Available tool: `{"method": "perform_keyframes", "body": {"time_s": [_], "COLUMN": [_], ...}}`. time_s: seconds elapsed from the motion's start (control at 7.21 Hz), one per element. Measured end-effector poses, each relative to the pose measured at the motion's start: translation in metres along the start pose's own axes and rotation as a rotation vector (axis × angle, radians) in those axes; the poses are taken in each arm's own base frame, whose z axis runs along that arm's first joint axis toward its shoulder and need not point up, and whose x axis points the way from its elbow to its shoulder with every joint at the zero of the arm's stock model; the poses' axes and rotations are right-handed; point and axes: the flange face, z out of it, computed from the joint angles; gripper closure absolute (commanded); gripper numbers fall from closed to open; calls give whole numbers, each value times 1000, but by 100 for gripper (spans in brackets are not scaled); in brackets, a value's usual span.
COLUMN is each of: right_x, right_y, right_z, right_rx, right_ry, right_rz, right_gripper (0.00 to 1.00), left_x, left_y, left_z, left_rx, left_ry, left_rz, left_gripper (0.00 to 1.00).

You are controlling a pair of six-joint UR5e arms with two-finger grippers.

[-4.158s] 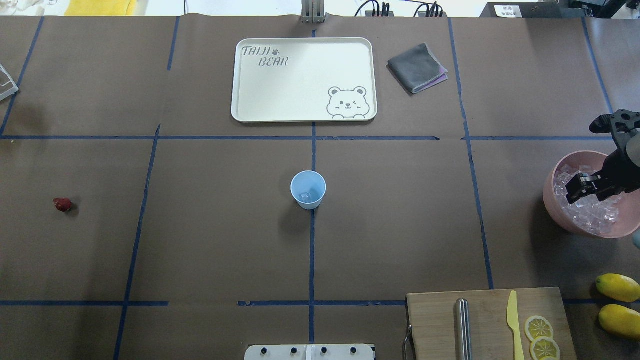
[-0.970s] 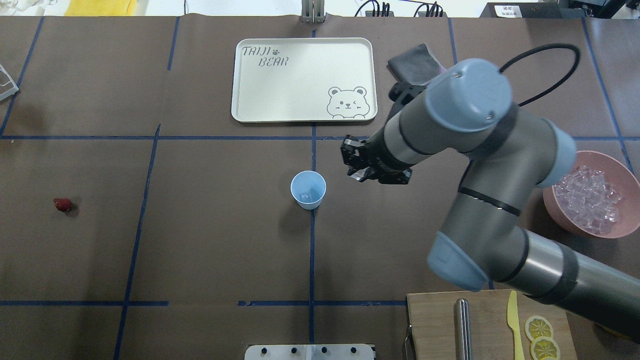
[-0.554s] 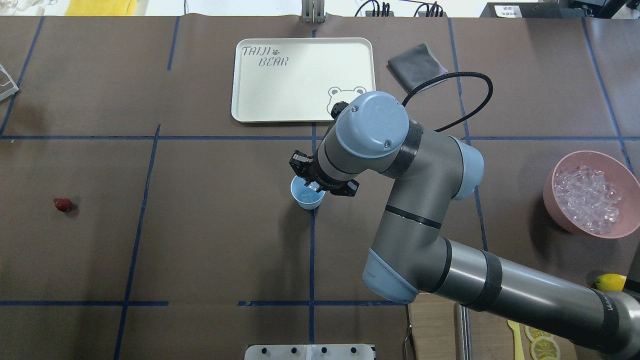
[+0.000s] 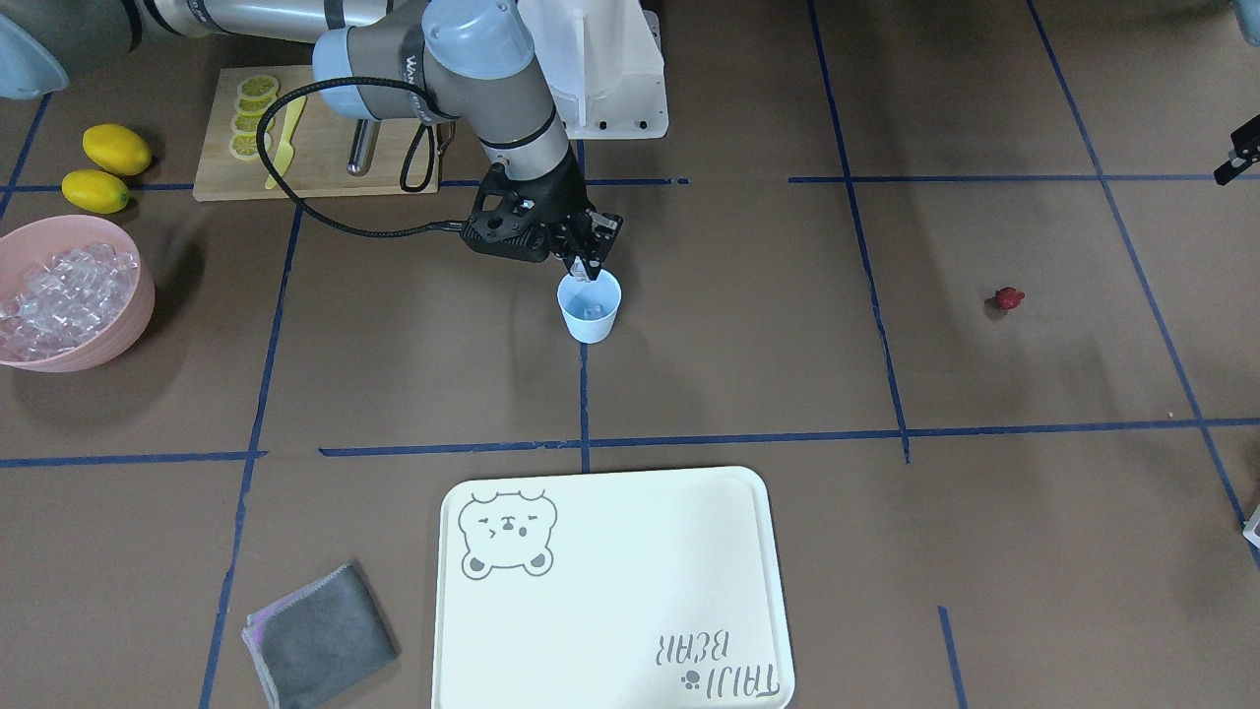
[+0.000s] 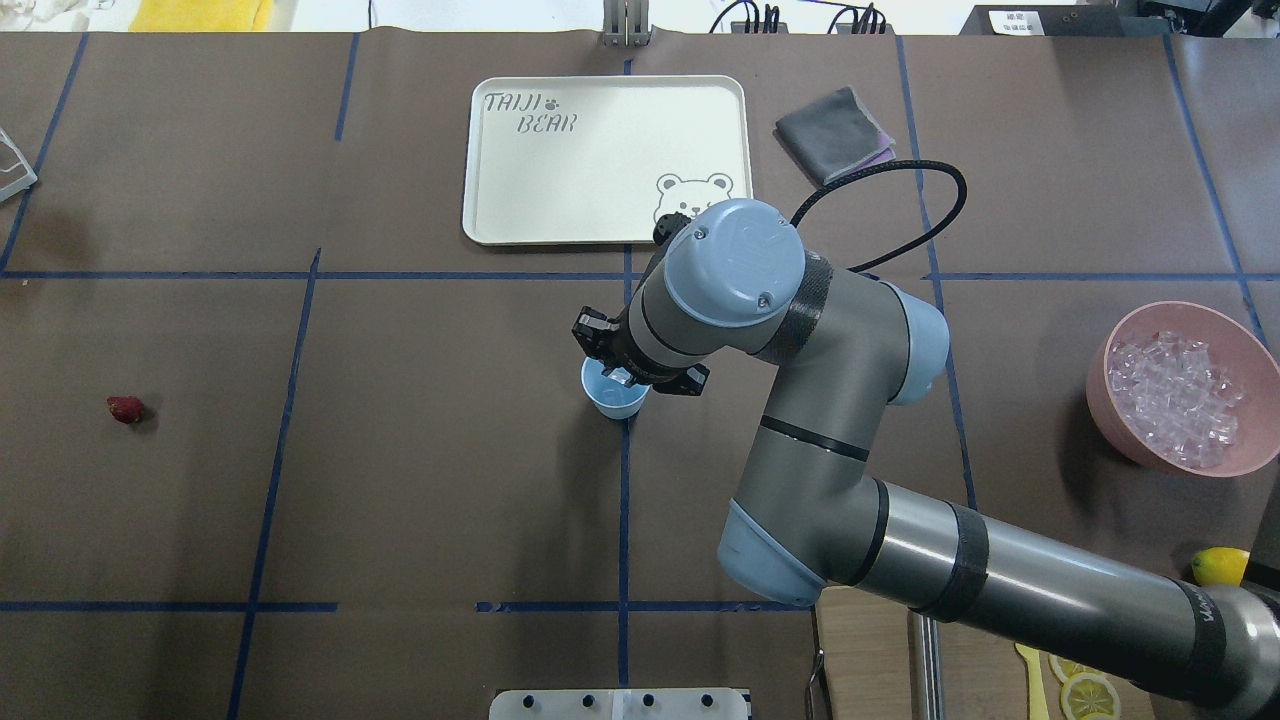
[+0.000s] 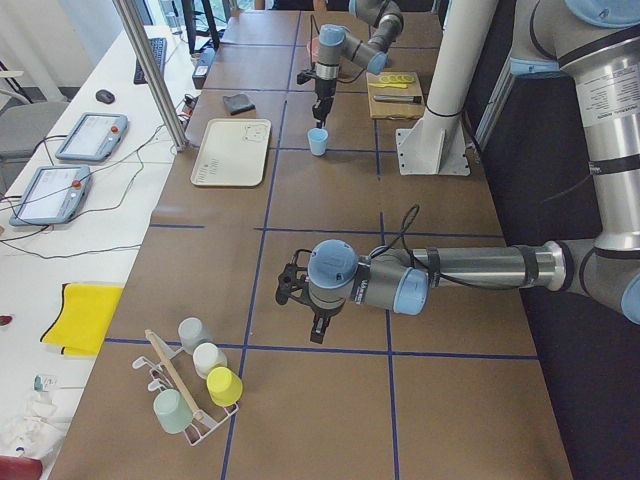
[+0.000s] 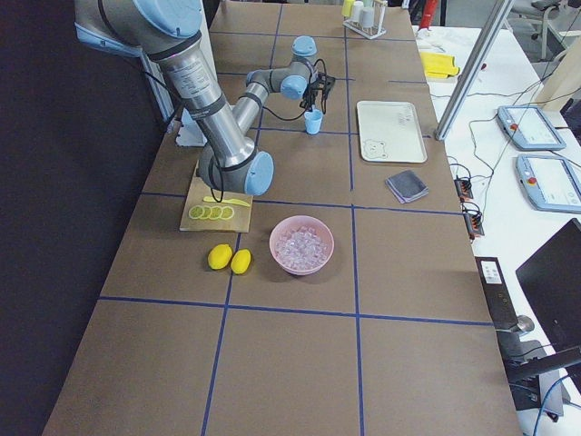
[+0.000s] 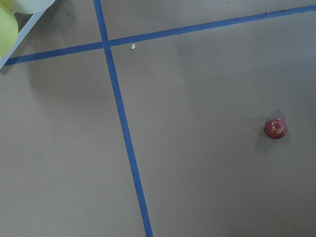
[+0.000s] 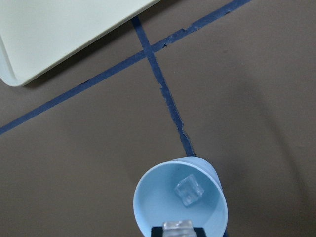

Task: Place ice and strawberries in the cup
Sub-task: 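Carry the ice cube with the right gripper over the blue cup and release, then move the right gripper back over the pink ice bowl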

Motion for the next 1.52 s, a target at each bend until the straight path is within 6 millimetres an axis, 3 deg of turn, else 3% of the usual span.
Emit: {"method": "perform_keyframes", "body": {"time_s": [0.42, 0.69, 0.83, 1.11, 1.25, 1.52], "right_x": [0, 9, 32, 107, 149, 250], "right_y": [-1, -10, -31, -98, -133, -191], "right_z": [2, -9, -26, -87, -115, -146], "right_rx": [2, 2, -1, -30, -37, -23], "right_ry": [2, -7, -7, -7, 2, 65], "right_rz": [0, 6, 10, -30, -64, -179], "right_gripper": [31, 30, 30, 29, 29, 29], "left_x": [0, 0, -1, -2, -2, -3], "left_y": [0, 1, 3, 7, 8, 9], "left_z": [0, 0, 1, 1, 2, 2], "left_rx": [1, 0, -2, -2, -2, -3], "left_ry": [0, 0, 0, 1, 0, 0], "left_rz": [2, 3, 2, 4, 3, 3], "left_gripper": [0, 0, 0, 0, 0, 0]}}
